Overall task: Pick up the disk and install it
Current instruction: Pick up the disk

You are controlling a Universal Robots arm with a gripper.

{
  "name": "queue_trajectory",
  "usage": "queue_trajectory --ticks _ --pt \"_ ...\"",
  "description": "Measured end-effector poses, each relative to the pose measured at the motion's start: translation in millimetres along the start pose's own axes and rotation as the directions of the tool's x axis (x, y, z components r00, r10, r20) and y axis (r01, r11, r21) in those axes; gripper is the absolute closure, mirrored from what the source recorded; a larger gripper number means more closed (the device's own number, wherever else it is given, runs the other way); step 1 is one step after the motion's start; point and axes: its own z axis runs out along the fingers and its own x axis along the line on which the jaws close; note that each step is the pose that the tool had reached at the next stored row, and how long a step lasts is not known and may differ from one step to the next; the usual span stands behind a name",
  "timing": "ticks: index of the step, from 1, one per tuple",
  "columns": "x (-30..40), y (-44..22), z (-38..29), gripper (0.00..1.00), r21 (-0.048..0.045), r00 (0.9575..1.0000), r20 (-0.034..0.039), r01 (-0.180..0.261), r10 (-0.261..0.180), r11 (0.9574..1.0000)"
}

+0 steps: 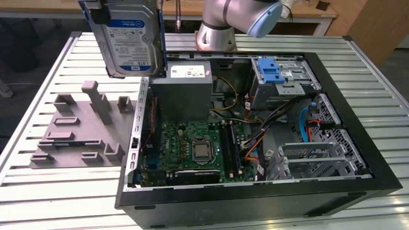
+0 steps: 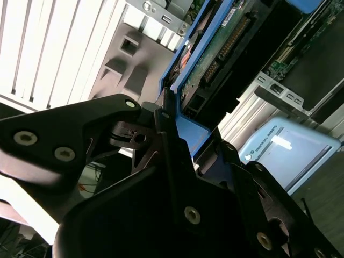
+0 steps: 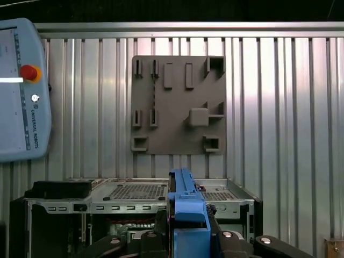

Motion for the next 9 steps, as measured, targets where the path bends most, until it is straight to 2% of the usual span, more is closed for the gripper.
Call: queue_trajectory --ticks 9 --pt "1.9 -18.0 -0.4 0.64 -0.0015 1.0000 -0.0001 0.000 0.000 1.0000"
